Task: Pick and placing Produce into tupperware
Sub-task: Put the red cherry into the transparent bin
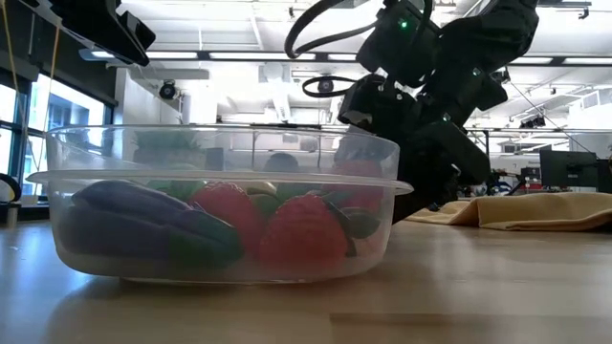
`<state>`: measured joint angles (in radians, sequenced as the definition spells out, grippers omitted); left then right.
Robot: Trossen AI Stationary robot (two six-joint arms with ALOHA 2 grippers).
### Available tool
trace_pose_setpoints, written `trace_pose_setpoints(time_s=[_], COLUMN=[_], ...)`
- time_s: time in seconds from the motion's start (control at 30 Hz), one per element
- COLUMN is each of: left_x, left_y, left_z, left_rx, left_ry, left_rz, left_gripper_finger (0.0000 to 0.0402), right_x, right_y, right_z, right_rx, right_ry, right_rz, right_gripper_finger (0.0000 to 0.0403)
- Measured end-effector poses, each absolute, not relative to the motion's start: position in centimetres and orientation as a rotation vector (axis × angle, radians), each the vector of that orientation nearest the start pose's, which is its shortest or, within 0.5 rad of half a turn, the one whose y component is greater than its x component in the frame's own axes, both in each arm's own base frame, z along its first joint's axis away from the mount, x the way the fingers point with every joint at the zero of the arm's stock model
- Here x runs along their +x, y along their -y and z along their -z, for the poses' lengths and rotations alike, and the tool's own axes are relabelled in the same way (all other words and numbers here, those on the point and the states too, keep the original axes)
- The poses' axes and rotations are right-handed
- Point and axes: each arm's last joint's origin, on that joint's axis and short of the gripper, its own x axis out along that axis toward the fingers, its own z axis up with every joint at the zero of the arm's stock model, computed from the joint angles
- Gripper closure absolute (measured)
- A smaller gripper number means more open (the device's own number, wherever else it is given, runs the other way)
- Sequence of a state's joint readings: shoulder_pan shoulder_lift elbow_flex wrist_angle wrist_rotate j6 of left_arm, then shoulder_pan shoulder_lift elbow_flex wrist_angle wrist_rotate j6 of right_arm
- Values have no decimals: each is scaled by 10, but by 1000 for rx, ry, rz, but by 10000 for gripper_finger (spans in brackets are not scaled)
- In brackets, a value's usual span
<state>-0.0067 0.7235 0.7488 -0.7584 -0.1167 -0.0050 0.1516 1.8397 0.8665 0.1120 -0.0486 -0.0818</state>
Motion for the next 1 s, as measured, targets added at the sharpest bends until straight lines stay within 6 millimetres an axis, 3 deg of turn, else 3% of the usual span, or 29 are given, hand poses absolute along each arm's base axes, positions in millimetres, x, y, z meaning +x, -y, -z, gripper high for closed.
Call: trace_pose_setpoints(time_s=[1.0], left_x=[137], left_y=[-2], left_z=[-280], left_rx=[41], left_ry=[-731], left_rz=[-107], left_gripper_finger=[362], right_x=[336], right_y=[-54], right_z=[-116], right_rx=[-84], right_ry=[-858], right_rz=[-232], right_gripper_finger=[290])
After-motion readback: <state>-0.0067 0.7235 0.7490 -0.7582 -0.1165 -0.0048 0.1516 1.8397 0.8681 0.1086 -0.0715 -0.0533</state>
